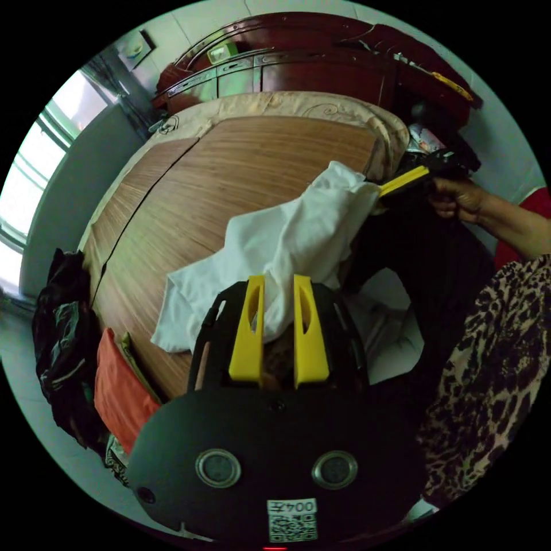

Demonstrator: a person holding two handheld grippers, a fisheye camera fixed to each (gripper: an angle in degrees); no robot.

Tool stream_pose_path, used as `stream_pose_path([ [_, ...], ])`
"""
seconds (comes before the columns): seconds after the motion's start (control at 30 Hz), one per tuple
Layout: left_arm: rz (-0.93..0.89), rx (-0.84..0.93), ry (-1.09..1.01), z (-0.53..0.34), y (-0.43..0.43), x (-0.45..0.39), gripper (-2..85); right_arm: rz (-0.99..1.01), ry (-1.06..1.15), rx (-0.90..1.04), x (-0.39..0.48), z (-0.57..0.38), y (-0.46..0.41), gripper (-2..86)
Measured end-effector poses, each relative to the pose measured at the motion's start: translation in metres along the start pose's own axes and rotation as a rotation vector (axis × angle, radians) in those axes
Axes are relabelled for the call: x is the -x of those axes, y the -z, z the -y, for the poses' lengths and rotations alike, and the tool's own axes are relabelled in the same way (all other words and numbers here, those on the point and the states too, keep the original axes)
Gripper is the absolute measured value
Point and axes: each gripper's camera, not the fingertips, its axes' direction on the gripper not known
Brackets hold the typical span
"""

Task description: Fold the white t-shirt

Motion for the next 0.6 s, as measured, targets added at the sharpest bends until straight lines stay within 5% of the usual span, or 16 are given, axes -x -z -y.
stream_pose_path([
  [0.27, -0.249, 0.06, -0.084, 0.043, -0.034, 0.06, 13.4, 0.026, -0.025, -0.003, -0.012, 0.008, 0.017, 5.0],
  [0.47, -0.498, 0.19, -0.05, 0.06, -0.091, 0.101, 7.0, 0.022, -0.018, -0.012, -0.013, 0.016, 0.039, 5.0],
  [0.6, -0.502, 0.099, -0.013, 0.038, -0.077, 0.129, 2.9, 0.011, -0.003, -0.03, -0.012, 0.022, 0.057, 5.0],
])
